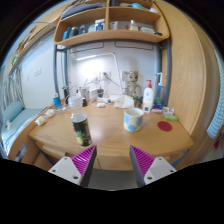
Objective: Pour water
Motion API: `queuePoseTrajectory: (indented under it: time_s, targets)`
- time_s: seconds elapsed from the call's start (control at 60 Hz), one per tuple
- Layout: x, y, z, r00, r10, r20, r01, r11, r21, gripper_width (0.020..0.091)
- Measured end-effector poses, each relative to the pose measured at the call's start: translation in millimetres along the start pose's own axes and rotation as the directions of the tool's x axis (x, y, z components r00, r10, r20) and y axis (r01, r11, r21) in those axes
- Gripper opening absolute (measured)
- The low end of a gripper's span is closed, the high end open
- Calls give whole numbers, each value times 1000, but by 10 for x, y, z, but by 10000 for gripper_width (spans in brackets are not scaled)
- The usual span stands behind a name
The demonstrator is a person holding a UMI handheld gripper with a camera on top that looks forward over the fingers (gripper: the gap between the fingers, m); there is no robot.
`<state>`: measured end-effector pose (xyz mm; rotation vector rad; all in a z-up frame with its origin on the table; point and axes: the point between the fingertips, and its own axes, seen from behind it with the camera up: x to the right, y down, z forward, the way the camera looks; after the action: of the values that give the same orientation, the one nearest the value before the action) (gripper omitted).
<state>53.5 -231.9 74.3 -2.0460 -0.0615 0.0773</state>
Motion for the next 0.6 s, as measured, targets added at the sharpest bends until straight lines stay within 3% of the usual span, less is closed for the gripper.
queuePoseTrajectory:
  time_s: [0.1, 0.317, 0.55, 0.6]
  targets:
    - [-533, 163, 149, 998, -4, 70, 4, 1000, 7, 667]
    - [-1101, -94, 658, 990, -3, 138, -8, 997, 80, 665]
    - [-1184, -345, 1134, 994, -55, 91, 44, 991, 124, 666]
    - [-1166, -373, 1191, 996, -55, 73, 45, 990, 134, 620]
